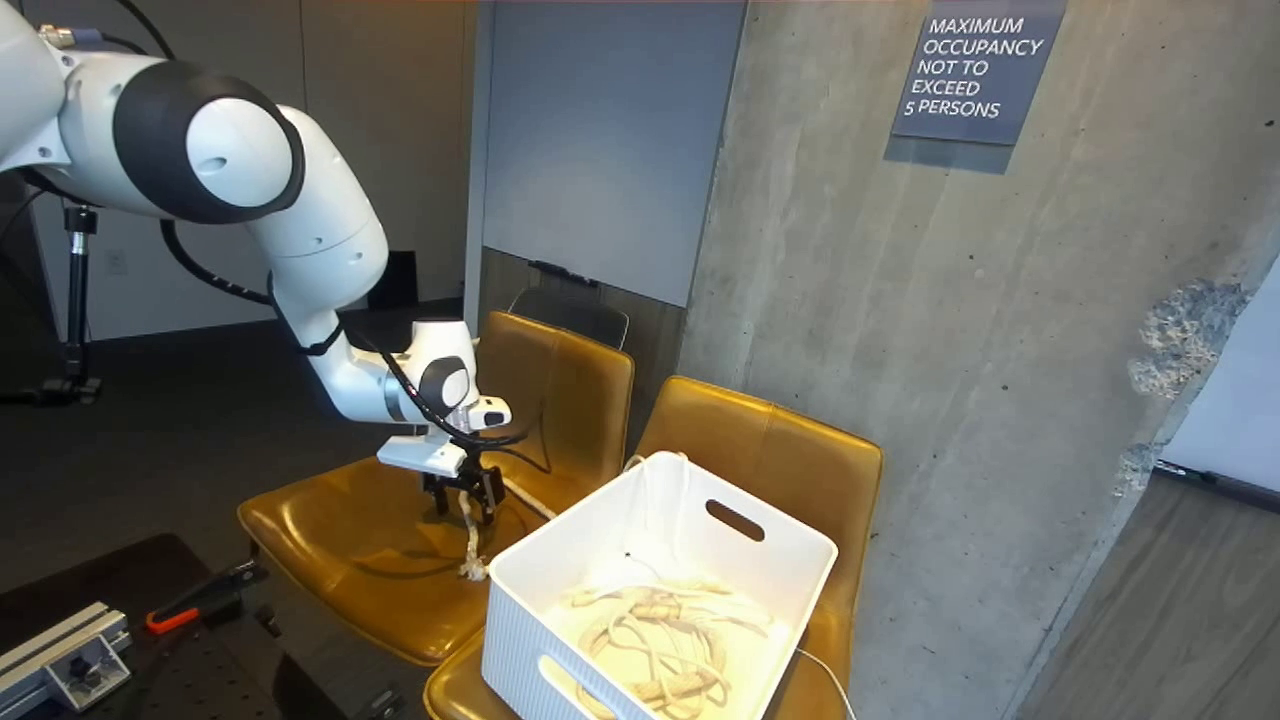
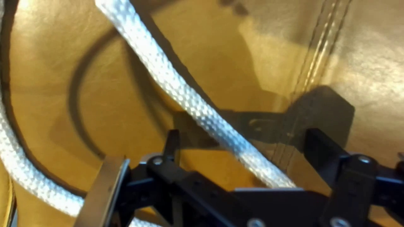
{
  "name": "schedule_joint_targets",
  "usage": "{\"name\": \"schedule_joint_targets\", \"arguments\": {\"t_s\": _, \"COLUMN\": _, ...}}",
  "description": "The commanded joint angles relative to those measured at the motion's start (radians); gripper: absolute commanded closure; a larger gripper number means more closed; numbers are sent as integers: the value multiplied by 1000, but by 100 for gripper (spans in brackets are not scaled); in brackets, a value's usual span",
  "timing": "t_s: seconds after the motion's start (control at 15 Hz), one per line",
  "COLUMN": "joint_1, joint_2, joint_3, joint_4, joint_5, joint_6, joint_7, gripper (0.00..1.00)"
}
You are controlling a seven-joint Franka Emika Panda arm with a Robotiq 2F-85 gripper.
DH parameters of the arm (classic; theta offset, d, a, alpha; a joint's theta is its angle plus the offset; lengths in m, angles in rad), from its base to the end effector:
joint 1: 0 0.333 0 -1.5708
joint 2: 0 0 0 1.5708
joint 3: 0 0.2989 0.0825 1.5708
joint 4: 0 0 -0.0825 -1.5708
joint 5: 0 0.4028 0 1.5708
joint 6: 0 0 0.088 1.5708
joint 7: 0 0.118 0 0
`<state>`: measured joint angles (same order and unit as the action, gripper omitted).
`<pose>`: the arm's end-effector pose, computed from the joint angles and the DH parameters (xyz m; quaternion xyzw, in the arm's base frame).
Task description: Put the ropes inside the white basket
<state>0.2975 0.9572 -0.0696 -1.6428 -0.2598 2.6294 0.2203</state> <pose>0.6430 0.1559 0.0203 0.9870 0.1306 0.0337 0.0879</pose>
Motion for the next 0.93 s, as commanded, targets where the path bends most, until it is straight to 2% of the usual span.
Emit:
{"name": "schedule_joint_targets", "arguments": {"t_s": 0.0, "joint_1": -6, "joint_2": 48, "joint_3": 6, "joint_4": 15, "joint_5": 26, "joint_6": -14, "joint_7": -20, "gripper": 5}}
{"name": "schedule_joint_targets", "arguments": {"t_s": 0.07, "joint_1": -5, "joint_2": 54, "joint_3": 6, "joint_4": 13, "joint_5": 31, "joint_6": -12, "joint_7": -18, "gripper": 26}}
{"name": "schedule_joint_targets", "arguments": {"t_s": 0.2, "joint_1": -5, "joint_2": 45, "joint_3": 6, "joint_4": 5, "joint_5": 32, "joint_6": -10, "joint_7": -17, "gripper": 31}}
{"name": "schedule_joint_targets", "arguments": {"t_s": 0.27, "joint_1": -5, "joint_2": 37, "joint_3": 7, "joint_4": -2, "joint_5": 33, "joint_6": -9, "joint_7": -16, "gripper": 36}}
{"name": "schedule_joint_targets", "arguments": {"t_s": 0.8, "joint_1": -3, "joint_2": -36, "joint_3": 25, "joint_4": -61, "joint_5": 47, "joint_6": -30, "joint_7": -16, "gripper": 99}}
{"name": "schedule_joint_targets", "arguments": {"t_s": 0.87, "joint_1": -3, "joint_2": -50, "joint_3": 30, "joint_4": -69, "joint_5": 51, "joint_6": -35, "joint_7": -17, "gripper": 100}}
